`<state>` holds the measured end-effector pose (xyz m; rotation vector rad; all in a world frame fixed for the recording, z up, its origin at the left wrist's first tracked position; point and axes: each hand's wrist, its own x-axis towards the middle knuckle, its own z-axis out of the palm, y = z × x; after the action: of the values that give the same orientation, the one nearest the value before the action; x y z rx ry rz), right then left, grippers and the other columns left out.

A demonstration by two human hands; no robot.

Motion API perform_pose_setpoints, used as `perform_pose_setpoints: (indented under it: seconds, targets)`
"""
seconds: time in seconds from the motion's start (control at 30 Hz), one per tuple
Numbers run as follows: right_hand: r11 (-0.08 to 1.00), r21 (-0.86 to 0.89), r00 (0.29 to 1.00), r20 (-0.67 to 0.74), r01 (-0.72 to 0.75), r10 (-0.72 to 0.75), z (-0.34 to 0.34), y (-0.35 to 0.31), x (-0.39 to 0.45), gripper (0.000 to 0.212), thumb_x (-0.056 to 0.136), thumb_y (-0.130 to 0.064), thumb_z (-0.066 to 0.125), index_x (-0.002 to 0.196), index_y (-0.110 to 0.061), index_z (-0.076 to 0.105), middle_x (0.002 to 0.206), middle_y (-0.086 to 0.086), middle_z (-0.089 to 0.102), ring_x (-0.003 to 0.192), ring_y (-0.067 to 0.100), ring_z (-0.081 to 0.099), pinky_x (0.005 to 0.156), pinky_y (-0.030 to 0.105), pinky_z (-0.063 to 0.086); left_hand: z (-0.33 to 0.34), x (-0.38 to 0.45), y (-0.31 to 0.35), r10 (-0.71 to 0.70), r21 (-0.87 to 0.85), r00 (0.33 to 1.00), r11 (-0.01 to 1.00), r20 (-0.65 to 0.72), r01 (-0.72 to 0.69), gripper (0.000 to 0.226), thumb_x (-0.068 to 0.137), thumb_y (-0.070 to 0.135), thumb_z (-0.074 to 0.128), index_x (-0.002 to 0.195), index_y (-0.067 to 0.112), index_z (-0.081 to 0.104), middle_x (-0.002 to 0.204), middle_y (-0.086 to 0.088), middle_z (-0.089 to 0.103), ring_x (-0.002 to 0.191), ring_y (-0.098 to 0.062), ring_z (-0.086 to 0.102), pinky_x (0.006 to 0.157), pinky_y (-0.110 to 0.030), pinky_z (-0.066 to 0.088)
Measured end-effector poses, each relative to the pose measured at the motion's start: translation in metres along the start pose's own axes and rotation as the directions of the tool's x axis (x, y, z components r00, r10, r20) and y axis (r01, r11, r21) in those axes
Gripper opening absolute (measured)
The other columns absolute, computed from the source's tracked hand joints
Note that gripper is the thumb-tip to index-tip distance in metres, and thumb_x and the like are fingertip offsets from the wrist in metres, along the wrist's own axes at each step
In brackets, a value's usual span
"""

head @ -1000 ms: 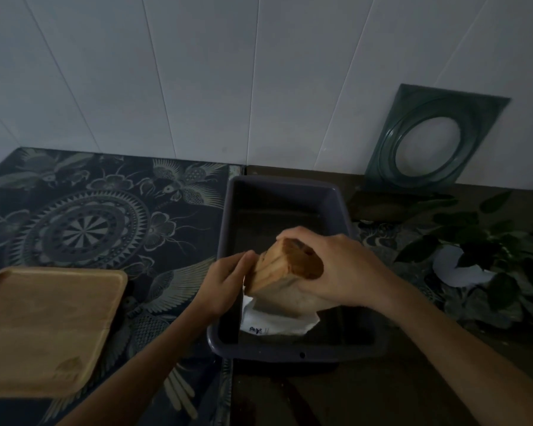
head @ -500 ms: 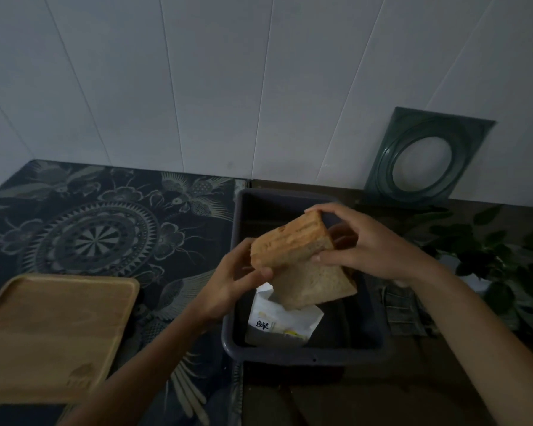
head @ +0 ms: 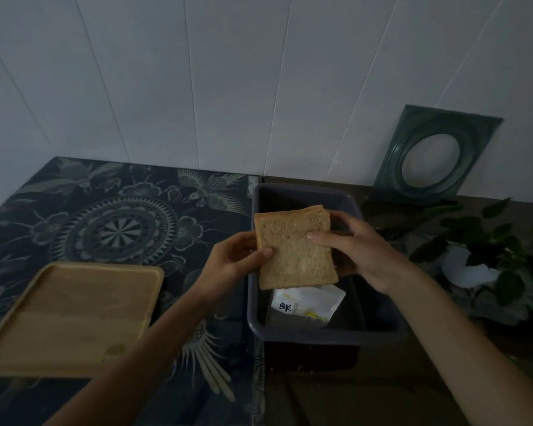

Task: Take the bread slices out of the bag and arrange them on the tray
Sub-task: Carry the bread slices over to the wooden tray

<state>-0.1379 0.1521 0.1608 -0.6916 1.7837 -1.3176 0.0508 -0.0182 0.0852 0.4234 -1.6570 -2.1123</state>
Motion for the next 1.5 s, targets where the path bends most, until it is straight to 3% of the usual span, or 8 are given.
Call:
perform_pose_setpoints:
  seconds: [0.17, 0.3, 0.57, 0.7, 0.93, 1.07, 1.27, 1.5]
  targets:
    - [0.996, 0.088, 0.995, 0.102, -0.019, 0.010, 0.027, 0.007, -0.003, 0.055, 0.067, -0.042, 0.092, 0.118, -0.041, 0.069, 0.104, -0.009, 0.078, 0.095, 0.015, 0.076, 0.068, 0.042, 0.063, -0.016, -0.024, 0.003, -0.070, -0.037, 0.993, 0.997, -0.098, 0.066, 0.046, 0.080, 0.042, 0.081, 0.119, 0.020, 0.074, 0.120, -0.006, 0.075, 0.112, -0.024, 0.072, 0.087, -0.037, 0.061]
    - [0.986, 0.151, 0.982, 0.185, -0.069, 0.041, 0.051, 0.018, -0.005, 0.060, 0.070, -0.031, 0.090, 0.126, -0.033, 0.067, 0.108, -0.004, 0.078, 0.100, 0.021, 0.076, 0.072, 0.043, 0.063, -0.034, -0.049, 0.002, -0.102, -0.038, 0.983, 0.995, -0.153, 0.097, 0.043, 0.082, 0.046, 0.079, 0.116, 0.020, 0.076, 0.114, -0.006, 0.077, 0.106, -0.024, 0.074, 0.078, -0.029, 0.060]
    - [0.933, 0.260, 0.945, 0.274, -0.249, 0.176, 0.116, 0.051, -0.009, 0.055, 0.068, -0.029, 0.090, 0.119, -0.018, 0.072, 0.110, 0.009, 0.079, 0.099, 0.027, 0.077, 0.072, 0.043, 0.062, -0.078, -0.106, -0.012, -0.145, -0.022, 0.952, 0.989, -0.270, 0.144, 0.040, 0.086, 0.043, 0.077, 0.115, 0.016, 0.077, 0.109, -0.006, 0.079, 0.097, -0.018, 0.076, 0.073, -0.024, 0.059]
    - [0.904, 0.270, 0.916, 0.322, -0.331, 0.240, 0.155, 0.060, -0.005, 0.045, 0.073, -0.026, 0.086, 0.115, -0.016, 0.075, 0.114, 0.013, 0.078, 0.103, 0.029, 0.075, 0.080, 0.049, 0.063, -0.109, -0.126, -0.014, -0.170, 0.009, 0.931, 0.983, -0.323, 0.182, 0.043, 0.079, 0.049, 0.080, 0.111, 0.021, 0.079, 0.109, -0.003, 0.080, 0.098, -0.017, 0.077, 0.072, -0.023, 0.059]
    - [0.897, 0.221, 0.903, 0.295, -0.382, 0.312, 0.233, 0.080, 0.024, 0.024, 0.084, -0.030, 0.082, 0.107, -0.023, 0.080, 0.112, 0.009, 0.078, 0.104, 0.029, 0.075, 0.079, 0.048, 0.062, -0.189, -0.139, -0.024, -0.242, 0.058, 0.906, 0.959, -0.346, 0.279, 0.047, 0.073, 0.058, 0.081, 0.110, 0.029, 0.079, 0.110, 0.001, 0.079, 0.100, -0.014, 0.076, 0.074, -0.027, 0.062]
    - [0.879, 0.240, 0.903, 0.242, -0.411, 0.356, 0.286, 0.099, 0.044, 0.030, 0.086, -0.030, 0.080, 0.114, -0.019, 0.077, 0.116, 0.010, 0.077, 0.108, 0.030, 0.073, 0.099, 0.052, 0.056, -0.245, -0.138, -0.033, -0.298, 0.065, 0.889, 0.938, -0.348, 0.340, 0.054, 0.071, 0.055, 0.084, 0.113, 0.022, 0.078, 0.109, -0.001, 0.080, 0.100, -0.017, 0.076, 0.075, -0.032, 0.063]
    - [0.807, 0.327, 0.870, 0.165, -0.492, 0.464, 0.359, 0.128, 0.073, 0.031, 0.087, -0.021, 0.078, 0.118, -0.019, 0.075, 0.116, 0.008, 0.078, 0.110, 0.028, 0.072, 0.102, 0.047, 0.054, -0.320, -0.136, -0.053, -0.415, 0.076, 0.870, 0.891, -0.265, 0.448, 0.033, 0.088, 0.036, 0.077, 0.116, 0.020, 0.075, 0.110, -0.004, 0.079, 0.101, -0.019, 0.076, 0.081, -0.034, 0.064]
    - [0.723, 0.371, 0.784, 0.022, -0.583, 0.620, 0.411, 0.159, 0.090, 0.025, 0.088, -0.016, 0.076, 0.113, -0.018, 0.075, 0.113, 0.008, 0.076, 0.108, 0.028, 0.070, 0.103, 0.051, 0.053, -0.356, -0.128, -0.075, -0.546, 0.102, 0.815, 0.815, -0.193, 0.570, 0.037, 0.098, 0.021, 0.065, 0.132, 0.006, 0.064, 0.125, -0.015, 0.069, 0.113, -0.028, 0.068, 0.086, -0.037, 0.062]
